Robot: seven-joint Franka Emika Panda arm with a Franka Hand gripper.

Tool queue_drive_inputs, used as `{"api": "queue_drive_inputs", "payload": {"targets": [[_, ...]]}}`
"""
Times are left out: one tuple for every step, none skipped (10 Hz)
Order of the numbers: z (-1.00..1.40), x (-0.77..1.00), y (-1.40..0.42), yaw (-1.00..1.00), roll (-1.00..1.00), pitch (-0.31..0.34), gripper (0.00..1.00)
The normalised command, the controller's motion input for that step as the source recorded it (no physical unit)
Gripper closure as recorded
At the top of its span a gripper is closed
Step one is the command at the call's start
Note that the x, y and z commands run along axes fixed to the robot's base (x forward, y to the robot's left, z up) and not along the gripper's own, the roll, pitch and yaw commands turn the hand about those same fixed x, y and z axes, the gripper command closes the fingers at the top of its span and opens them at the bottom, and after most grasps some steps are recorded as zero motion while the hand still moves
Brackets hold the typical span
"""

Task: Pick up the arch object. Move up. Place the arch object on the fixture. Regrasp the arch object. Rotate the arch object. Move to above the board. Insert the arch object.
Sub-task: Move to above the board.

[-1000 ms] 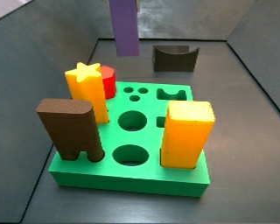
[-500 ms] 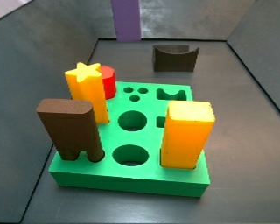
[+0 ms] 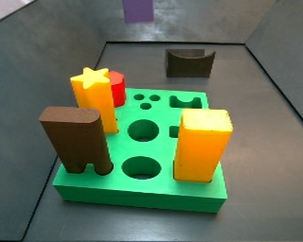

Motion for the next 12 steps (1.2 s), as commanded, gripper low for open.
{"api": "queue_drive_inputs", "payload": {"targets": [[0.28,0.01,-0.02,0.04,-0.06,0.07,1.0],[0.18,0.01,-0.01,0.04,-0.07,0.071,1.0],[0.14,0.16,-1.0,-0.05,0.16,0.552,1.0],[0.14,0.16,-1.0,-0.05,0.16,0.547,1.0],[0.15,0.19,-1.0,-0.02,0.21,0.479,1.0],[0.14,0.22,-1.0,-0.01,0.14,0.394,1.0],[0.14,0.24,-1.0,0.0,0.11,0.279,1.0],[0.14,0.24,-1.0,0.01,0.09,0.231,1.0],[0.15,0.26,-1.0,0.01,0.09,0.164,1.0],[0.15,0.29,-0.96,0.01,0.09,0.141,1.0],[0.1,0.25,-0.68,0.01,0.1,0.145,1.0],[0.07,0.2,-0.42,0.01,0.1,0.156,1.0]]}}
